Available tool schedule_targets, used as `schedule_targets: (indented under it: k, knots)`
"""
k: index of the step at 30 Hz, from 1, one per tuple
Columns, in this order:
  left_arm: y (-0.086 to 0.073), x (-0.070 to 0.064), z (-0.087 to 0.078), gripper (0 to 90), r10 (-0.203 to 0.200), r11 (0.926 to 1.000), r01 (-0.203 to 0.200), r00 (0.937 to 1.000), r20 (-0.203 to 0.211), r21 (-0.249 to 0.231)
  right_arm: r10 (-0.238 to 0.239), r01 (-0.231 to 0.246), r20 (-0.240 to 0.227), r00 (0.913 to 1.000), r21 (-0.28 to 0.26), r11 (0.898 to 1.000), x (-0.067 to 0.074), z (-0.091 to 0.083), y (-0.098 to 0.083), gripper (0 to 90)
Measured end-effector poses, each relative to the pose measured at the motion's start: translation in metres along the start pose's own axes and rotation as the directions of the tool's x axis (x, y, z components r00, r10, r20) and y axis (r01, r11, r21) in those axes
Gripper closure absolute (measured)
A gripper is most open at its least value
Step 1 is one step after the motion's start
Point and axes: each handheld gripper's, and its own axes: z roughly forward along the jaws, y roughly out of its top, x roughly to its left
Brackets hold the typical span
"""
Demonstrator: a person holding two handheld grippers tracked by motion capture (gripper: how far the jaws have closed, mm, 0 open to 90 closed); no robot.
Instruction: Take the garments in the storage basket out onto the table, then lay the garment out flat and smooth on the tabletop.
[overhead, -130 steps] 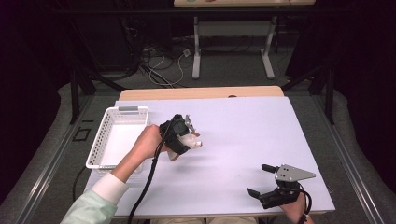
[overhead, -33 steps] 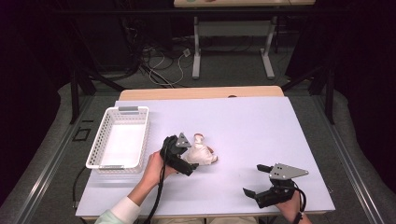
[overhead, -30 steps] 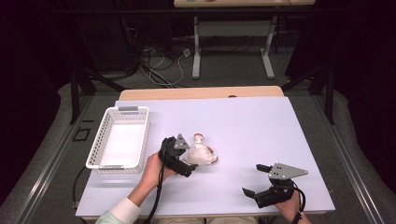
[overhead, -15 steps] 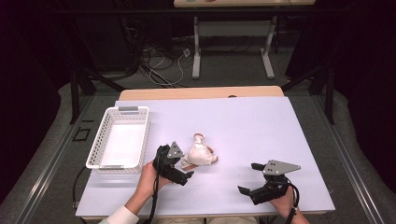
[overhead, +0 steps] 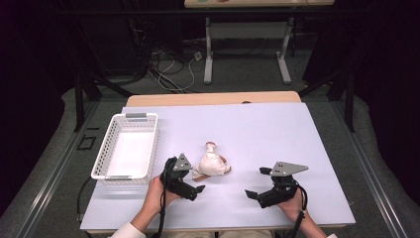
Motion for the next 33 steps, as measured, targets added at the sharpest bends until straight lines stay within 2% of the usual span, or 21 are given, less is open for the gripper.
schedule_targets:
  k: [5,8,11,15,17,19,21,26,30,33]
  knots:
    - [0.0,-0.003,0.003,0.0,0.012,0.9999,-0.012,0.9999,-0.008,0.004,-0.015,0.015,-0.009,0.9998,0.007,1.0,0.001,0.01,0.005,0.0]
    - [0.0,-0.004,0.005,0.0,-0.004,1.0,0.004,0.9997,0.024,0.0,-0.016,0.016,-0.008,0.9998,0.008,1.0,0.002,0.013,0.008,0.0]
    - [-0.001,-0.007,0.007,0.0,0.029,0.9995,-0.029,0.9996,0.005,0.016,-0.024,0.024,-0.003,0.9997,0.007,1.0,0.004,0.014,0.01,0.0]
    - [-0.001,-0.012,0.009,0.8,0.048,0.9985,-0.048,0.9985,-0.024,0.026,-0.026,0.026,-0.001,0.9997,0.004,1.0,0.003,0.017,0.012,0.0]
    - [-0.001,-0.013,0.008,5.0,0.057,0.9982,-0.056,0.998,-0.029,0.02,-0.018,0.018,0.005,0.9998,0.013,1.0,0.003,0.018,0.012,0.0]
    - [0.0,-0.015,0.007,14.5,0.062,0.9981,-0.062,0.9974,-0.038,0.004,-0.016,0.016,0.006,0.9998,0.009,1.0,0.003,0.019,0.013,0.0]
    - [0.0,-0.017,0.008,18.9,0.072,0.9974,-0.072,0.9966,-0.04,0.011,-0.018,0.018,0.008,0.9998,0.012,1.0,0.002,0.02,0.013,0.0]
    - [-0.002,-0.018,0.016,36.8,0.093,0.9953,-0.093,0.9955,-0.02,0.03,-0.007,0.007,0.012,0.9999,0.021,1.0,0.001,0.021,0.014,0.5]
    - [-0.002,-0.019,0.021,45.8,0.098,0.9949,-0.097,0.9947,-0.03,0.028,-0.014,0.014,0.017,0.9998,0.016,1.0,0.0,0.021,0.014,0.6]
    - [-0.003,-0.018,0.026,46.9,0.099,0.9942,-0.098,0.9946,-0.03,0.044,-0.009,0.009,0.016,0.9998,0.02,1.0,-0.001,0.02,0.014,0.6]
